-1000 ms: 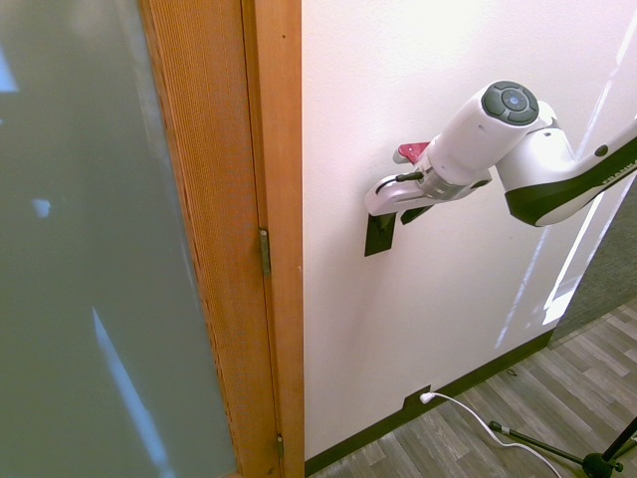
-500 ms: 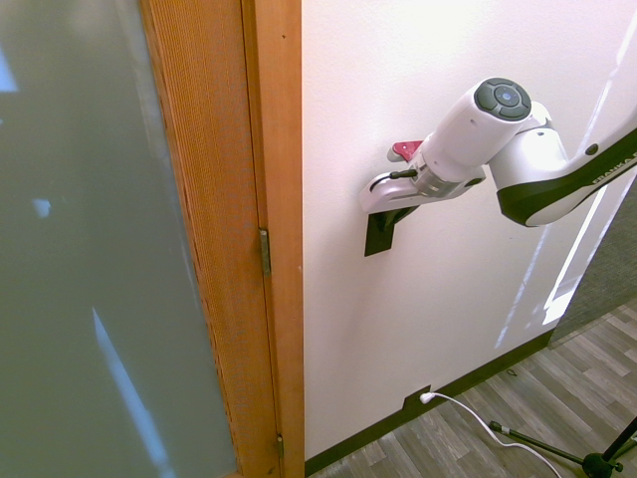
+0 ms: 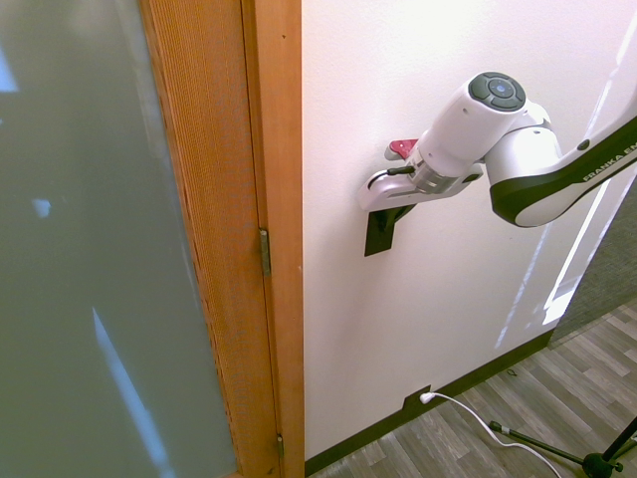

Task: Turn off the light

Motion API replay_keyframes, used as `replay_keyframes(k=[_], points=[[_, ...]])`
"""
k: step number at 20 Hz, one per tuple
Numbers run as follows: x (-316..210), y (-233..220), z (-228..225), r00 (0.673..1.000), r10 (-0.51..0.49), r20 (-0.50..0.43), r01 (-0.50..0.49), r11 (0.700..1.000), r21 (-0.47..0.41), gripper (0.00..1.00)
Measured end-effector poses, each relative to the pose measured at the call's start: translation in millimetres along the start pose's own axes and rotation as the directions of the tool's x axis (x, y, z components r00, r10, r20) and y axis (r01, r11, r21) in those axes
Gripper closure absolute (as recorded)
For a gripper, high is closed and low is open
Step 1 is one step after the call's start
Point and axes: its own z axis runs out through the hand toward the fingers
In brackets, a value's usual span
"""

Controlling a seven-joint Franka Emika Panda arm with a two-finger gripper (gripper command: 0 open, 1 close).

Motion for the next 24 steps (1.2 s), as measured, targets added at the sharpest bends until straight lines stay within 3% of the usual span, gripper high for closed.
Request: replay_keyframes(k=[13, 18, 24], points=[[-2.8, 8.8, 4.4, 1.000, 0.013, 0.000, -0.013, 1.000, 0.027, 1.00], [8.1, 14.1, -47.2, 0.997, 0.046, -0.059, -0.040, 0.994, 0.100, 1.00], [-21.3, 58.7, -78.1, 0.999, 0.049, -0.024, -0.047, 0.997, 0.065, 1.00]])
